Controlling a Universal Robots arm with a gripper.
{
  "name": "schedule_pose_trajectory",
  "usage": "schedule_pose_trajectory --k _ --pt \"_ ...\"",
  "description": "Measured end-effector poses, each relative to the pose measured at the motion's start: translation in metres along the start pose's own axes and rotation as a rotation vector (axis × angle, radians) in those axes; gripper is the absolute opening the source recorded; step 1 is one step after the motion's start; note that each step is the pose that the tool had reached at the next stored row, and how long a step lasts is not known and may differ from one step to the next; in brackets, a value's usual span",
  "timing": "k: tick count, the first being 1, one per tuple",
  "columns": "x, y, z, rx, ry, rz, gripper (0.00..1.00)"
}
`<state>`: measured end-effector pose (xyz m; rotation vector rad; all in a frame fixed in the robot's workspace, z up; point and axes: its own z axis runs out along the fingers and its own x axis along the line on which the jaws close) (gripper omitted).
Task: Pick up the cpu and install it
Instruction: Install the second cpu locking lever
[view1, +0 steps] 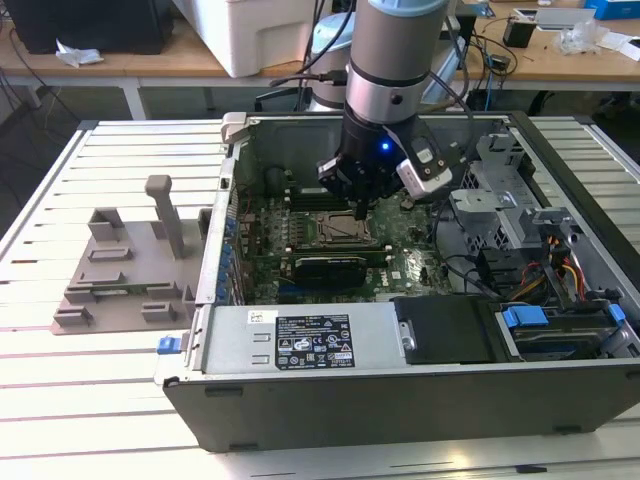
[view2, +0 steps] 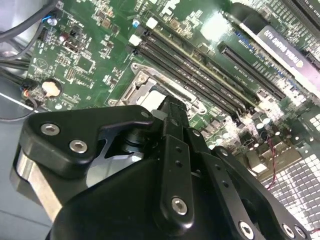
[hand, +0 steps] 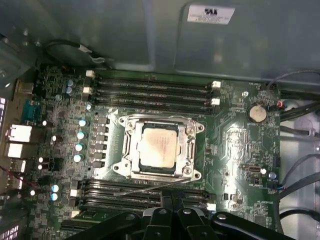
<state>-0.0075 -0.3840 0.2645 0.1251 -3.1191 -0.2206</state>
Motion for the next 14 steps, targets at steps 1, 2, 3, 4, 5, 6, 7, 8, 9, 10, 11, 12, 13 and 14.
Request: schedule_pose_trajectory --k 1,2,3,4,5,6,7,8,9,10,11,12,13,14 --pt "0.0035 -0.002 0.0035 -0.0001 0.0 0.0 0.11" --pt "0.0058 -0.0022 0.0051 0.0 0.0 0.0 0.11" --pt "0.0125 -0.0022 0.009 0.0 0.0 0.0 0.11" --pt "0.0164 -0.0022 0.0113 -0.0002 0.0 0.0 0.11" --pt "0.0191 -0.0022 0.0129 -0.0001 0.0 0.0 0.11" --pt "0.0235 -0.0022 0.0153 -0.0001 0.0 0.0 0.11" --pt "0.0285 -0.0023 0.0186 0.0 0.0 0.0 0.11" --pt "0.0314 -0.0025 0.0216 0.0 0.0 0.0 0.11" --pt "0.0338 -0.0028 0.0249 0.0 0.0001 -0.001 0.11" --pt "0.0363 -0.003 0.028 0.0 0.0004 -0.002 0.11" --pt "0.0381 -0.0032 0.0304 -0.0002 0.0006 -0.004 0.11" --pt "0.0403 -0.0034 0.0331 -0.0004 0.0012 -0.009 0.11" --pt "0.0429 -0.0037 0.0366 -0.0008 0.0021 -0.015 0.11" --pt "0.044 -0.0038 0.0384 -0.001 0.0025 -0.018 0.11"
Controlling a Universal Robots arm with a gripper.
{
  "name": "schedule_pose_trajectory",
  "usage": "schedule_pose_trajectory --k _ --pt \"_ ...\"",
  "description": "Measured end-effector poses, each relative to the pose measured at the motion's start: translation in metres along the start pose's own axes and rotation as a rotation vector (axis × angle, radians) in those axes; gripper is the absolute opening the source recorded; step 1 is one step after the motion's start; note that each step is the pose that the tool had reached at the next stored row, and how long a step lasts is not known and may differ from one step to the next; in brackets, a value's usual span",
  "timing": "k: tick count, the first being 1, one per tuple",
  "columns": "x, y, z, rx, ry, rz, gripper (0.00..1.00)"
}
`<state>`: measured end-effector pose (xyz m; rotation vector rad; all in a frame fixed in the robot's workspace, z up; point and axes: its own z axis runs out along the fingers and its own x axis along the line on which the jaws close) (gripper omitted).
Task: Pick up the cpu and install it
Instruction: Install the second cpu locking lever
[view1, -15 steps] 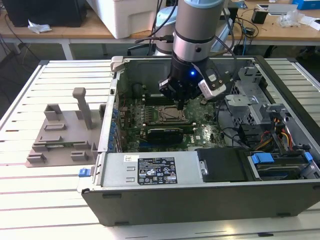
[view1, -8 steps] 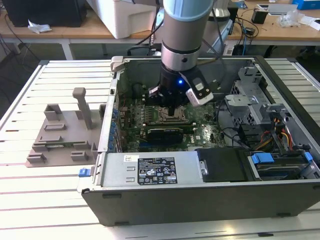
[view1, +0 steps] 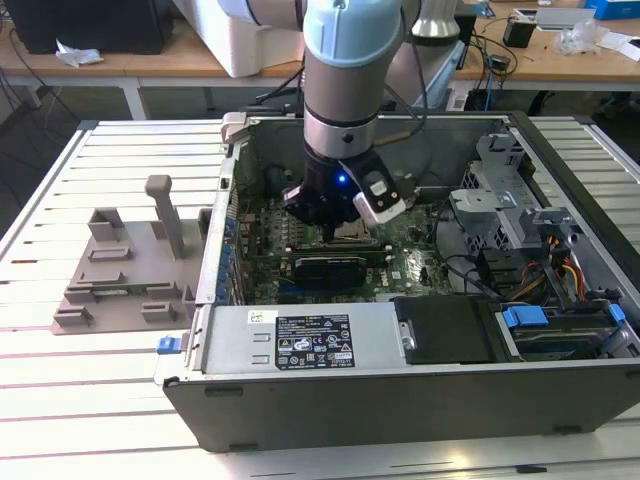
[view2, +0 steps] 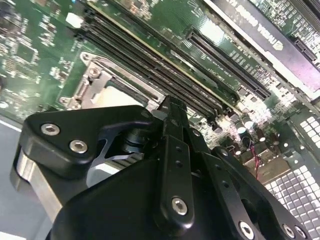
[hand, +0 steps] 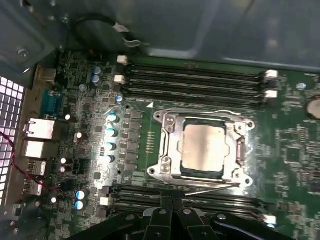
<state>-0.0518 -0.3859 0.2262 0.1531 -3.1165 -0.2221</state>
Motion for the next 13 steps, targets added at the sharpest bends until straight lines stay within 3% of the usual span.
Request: schedule_pose_trajectory --k 4,9,13 --pt "0.0059 -0.0009 0.0106 -0.0081 0.0035 -0.03 0.11" --pt "0.0108 0.0 0.0183 -0.018 0.0065 -0.058 0.11" --pt "0.0127 0.0043 0.0222 -0.0202 0.0076 -0.067 0.11"
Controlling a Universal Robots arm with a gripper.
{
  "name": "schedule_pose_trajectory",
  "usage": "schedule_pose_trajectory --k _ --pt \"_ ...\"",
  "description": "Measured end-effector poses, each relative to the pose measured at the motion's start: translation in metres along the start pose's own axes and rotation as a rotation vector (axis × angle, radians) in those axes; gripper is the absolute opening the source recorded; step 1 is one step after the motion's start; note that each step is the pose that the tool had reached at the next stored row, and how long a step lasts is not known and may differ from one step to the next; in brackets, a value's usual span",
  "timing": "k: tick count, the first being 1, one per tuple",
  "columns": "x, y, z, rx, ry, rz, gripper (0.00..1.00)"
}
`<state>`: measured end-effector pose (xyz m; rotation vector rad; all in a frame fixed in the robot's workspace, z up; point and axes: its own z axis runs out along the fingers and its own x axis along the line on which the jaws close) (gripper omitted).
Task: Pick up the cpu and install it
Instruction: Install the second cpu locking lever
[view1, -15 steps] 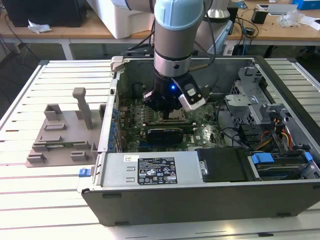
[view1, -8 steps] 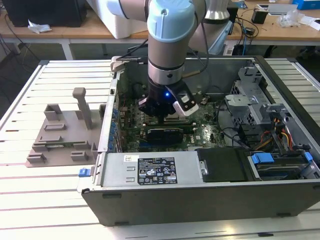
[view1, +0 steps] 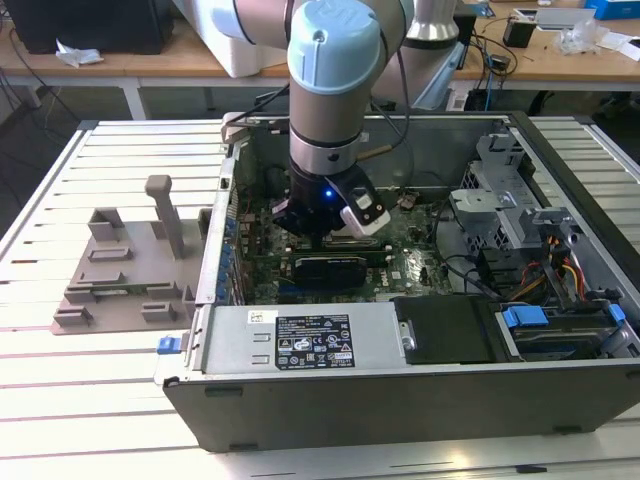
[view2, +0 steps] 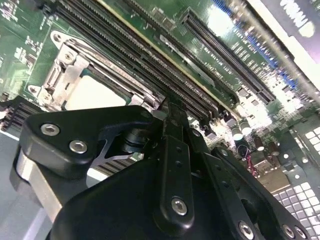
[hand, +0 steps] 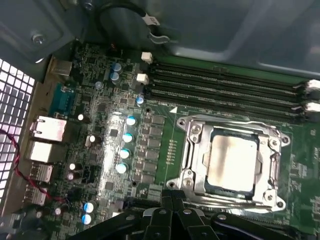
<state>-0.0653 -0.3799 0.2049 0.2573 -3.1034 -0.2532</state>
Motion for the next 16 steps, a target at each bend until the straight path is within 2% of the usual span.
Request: schedule_pose_trajectory --k 4,11,13,16 --pt "-0.0011 0.0068 0.0039 -0.0002 0.0016 -0.011 0.11" --pt "-0.0013 0.0073 0.0065 -0.0008 0.0027 -0.02 0.11" --pt "-0.0013 0.0077 0.0049 -0.0006 0.0024 -0.02 0.11" --pt "-0.0017 0.0106 -0.0038 -0.0001 0.0025 -0.02 0.11"
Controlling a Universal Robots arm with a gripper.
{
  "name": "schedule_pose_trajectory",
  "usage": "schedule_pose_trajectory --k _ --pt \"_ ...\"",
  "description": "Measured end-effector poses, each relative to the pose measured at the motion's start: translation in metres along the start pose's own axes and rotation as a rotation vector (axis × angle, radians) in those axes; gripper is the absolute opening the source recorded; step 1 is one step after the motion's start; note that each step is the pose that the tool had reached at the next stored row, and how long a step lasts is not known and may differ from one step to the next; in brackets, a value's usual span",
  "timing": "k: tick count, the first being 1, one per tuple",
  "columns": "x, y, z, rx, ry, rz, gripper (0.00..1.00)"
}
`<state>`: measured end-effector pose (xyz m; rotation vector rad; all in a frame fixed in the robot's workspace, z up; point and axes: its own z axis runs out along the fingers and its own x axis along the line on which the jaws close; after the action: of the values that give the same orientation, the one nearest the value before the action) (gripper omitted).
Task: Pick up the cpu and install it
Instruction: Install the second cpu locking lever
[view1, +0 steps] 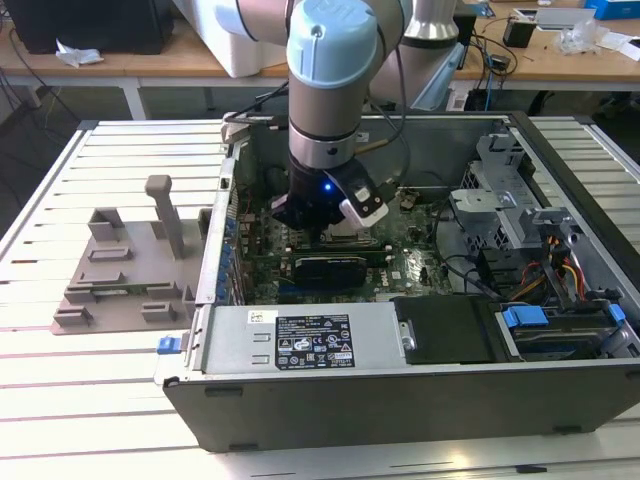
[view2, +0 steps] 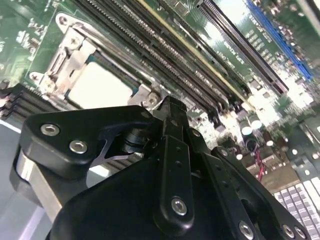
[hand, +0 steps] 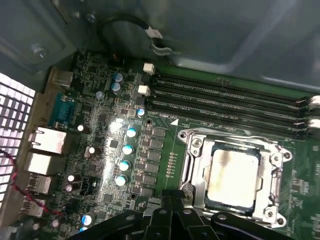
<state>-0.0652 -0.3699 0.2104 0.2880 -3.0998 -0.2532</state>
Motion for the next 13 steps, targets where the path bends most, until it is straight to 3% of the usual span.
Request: schedule_pose_trajectory --k 4,5,7,9,13 --pt "-0.0066 0.0043 -0.0018 0.0007 0.0015 0.0 0.11" --pt "-0.0112 0.0049 -0.0017 0.0017 0.004 0.001 0.11" --pt "-0.0182 0.006 -0.0016 0.0042 0.0116 0.002 0.11" --pt "-0.032 0.0082 -0.0011 0.0124 0.0274 0.004 0.11" --pt "-0.0466 0.0112 -0.0005 0.0244 0.045 0.007 0.11"
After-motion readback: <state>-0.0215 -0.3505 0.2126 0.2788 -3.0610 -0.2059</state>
